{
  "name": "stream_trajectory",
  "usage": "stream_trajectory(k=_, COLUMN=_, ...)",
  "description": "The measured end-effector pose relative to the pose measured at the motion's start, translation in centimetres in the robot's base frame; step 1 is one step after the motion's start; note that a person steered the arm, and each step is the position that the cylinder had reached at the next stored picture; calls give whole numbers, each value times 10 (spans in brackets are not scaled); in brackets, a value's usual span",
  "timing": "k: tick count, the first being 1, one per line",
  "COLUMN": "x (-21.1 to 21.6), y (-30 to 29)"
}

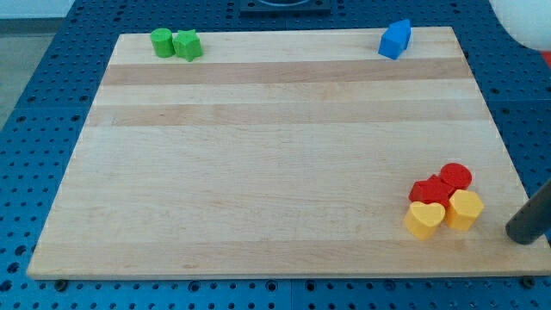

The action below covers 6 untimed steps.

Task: Keep your arm in between the yellow blocks

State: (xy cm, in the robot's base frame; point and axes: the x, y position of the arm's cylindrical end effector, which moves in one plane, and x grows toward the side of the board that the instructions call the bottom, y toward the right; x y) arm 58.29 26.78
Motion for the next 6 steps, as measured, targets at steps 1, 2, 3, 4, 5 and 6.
stream_trajectory(k=1, x=-12, y=-10)
stream_trajectory(k=2, x=-13, y=-24)
stream_trajectory(k=3, x=-13, y=-40)
stream_trajectory(k=4, x=-13, y=-56)
stream_trajectory(k=5, x=-13, y=-73)
stream_trajectory(k=6, x=-17, y=-83)
